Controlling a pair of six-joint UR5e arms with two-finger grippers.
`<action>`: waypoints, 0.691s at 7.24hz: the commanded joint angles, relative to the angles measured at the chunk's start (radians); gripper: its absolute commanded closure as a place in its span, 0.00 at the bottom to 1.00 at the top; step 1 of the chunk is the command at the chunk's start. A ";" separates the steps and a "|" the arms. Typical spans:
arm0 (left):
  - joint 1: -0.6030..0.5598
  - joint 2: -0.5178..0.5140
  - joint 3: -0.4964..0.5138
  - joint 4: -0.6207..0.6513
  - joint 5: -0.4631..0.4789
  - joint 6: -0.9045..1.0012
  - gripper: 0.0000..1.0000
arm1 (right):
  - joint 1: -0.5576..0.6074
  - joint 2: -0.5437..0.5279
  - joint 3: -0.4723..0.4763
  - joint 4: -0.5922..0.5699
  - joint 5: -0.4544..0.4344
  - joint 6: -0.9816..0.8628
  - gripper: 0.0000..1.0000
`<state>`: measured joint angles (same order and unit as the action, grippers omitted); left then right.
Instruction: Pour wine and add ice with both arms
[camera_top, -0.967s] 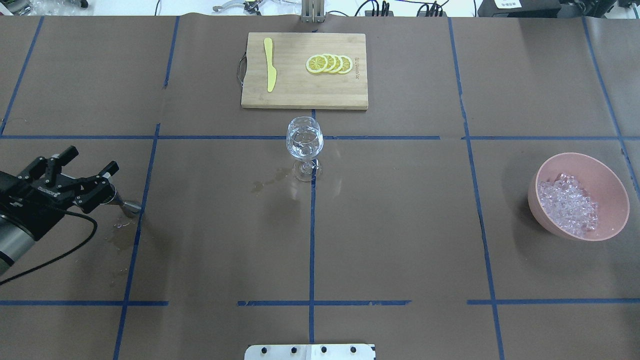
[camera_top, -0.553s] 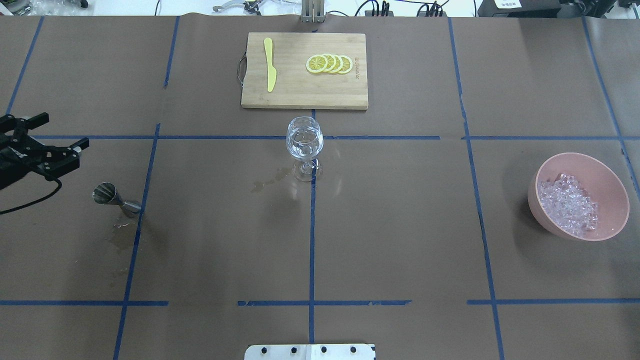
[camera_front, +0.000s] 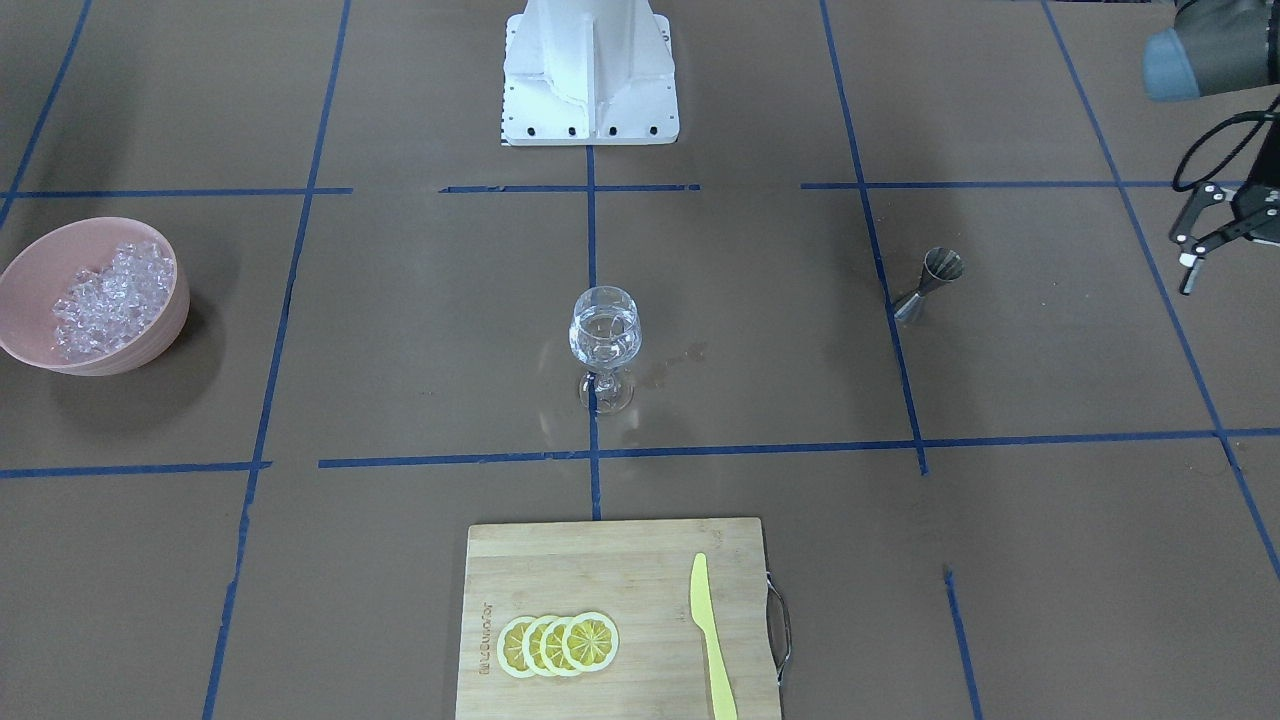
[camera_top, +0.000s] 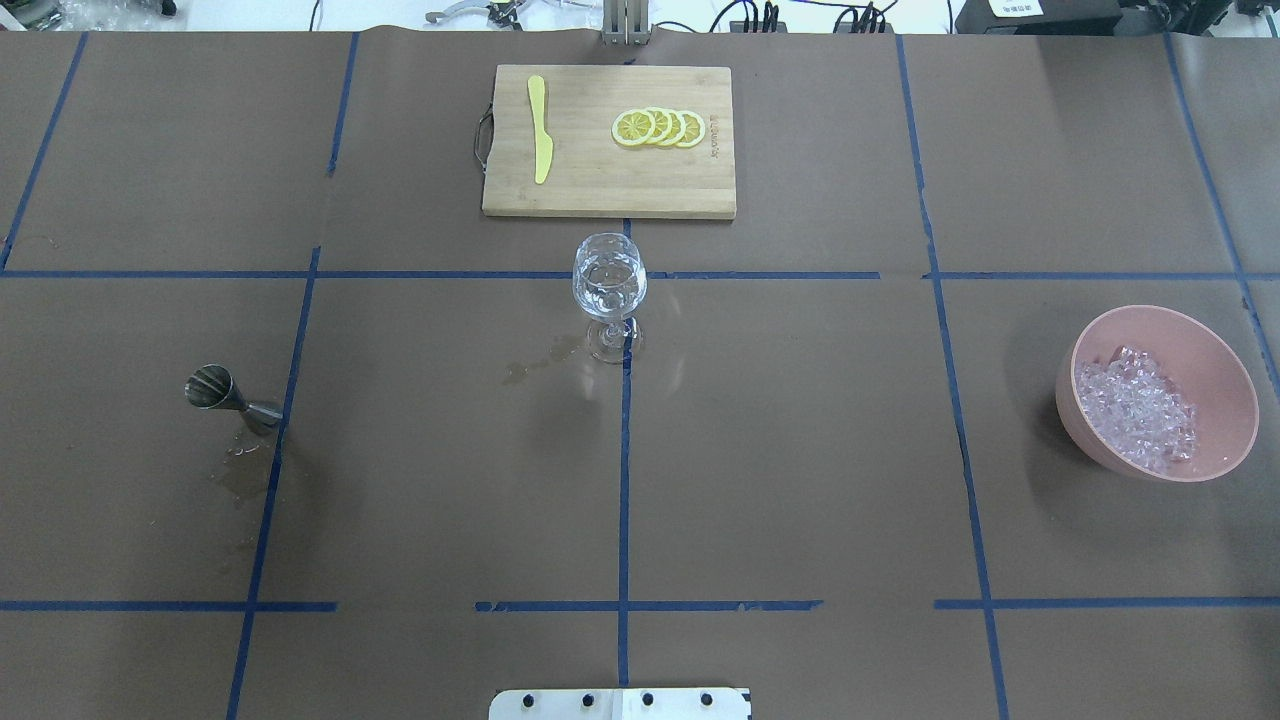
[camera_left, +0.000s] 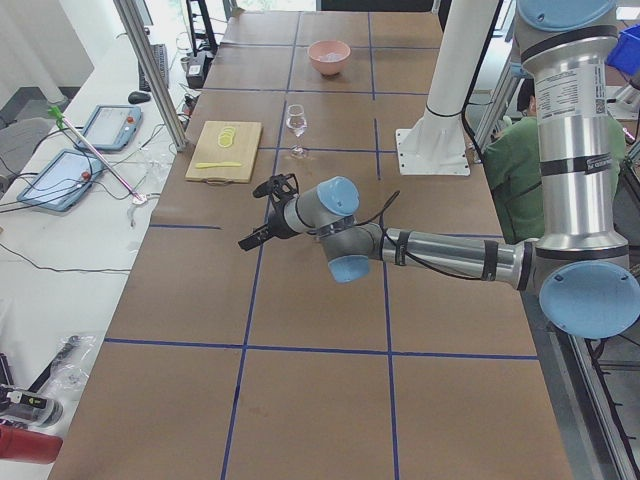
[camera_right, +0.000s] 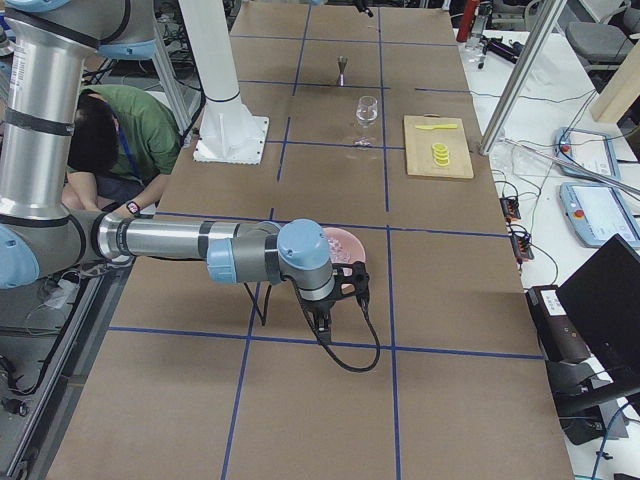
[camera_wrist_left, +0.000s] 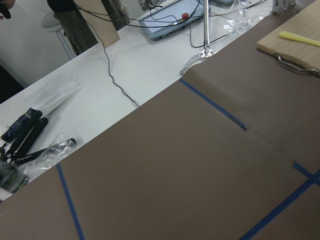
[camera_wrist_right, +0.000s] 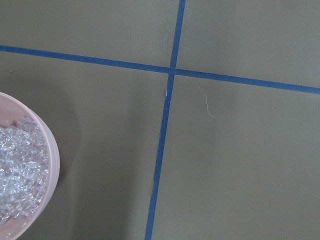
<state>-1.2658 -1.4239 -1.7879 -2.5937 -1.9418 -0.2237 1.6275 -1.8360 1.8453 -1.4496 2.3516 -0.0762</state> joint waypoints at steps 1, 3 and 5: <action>-0.066 -0.010 0.007 0.283 -0.023 0.012 0.00 | 0.000 -0.002 0.000 0.000 0.000 -0.001 0.00; -0.128 -0.094 0.013 0.708 -0.031 0.103 0.00 | 0.000 -0.005 0.002 0.000 0.000 -0.001 0.00; -0.230 -0.092 0.065 0.898 -0.368 0.170 0.00 | 0.000 -0.003 0.003 0.000 0.000 0.001 0.00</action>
<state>-1.4442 -1.5141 -1.7584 -1.8256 -2.1152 -0.0837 1.6276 -1.8399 1.8471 -1.4496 2.3516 -0.0757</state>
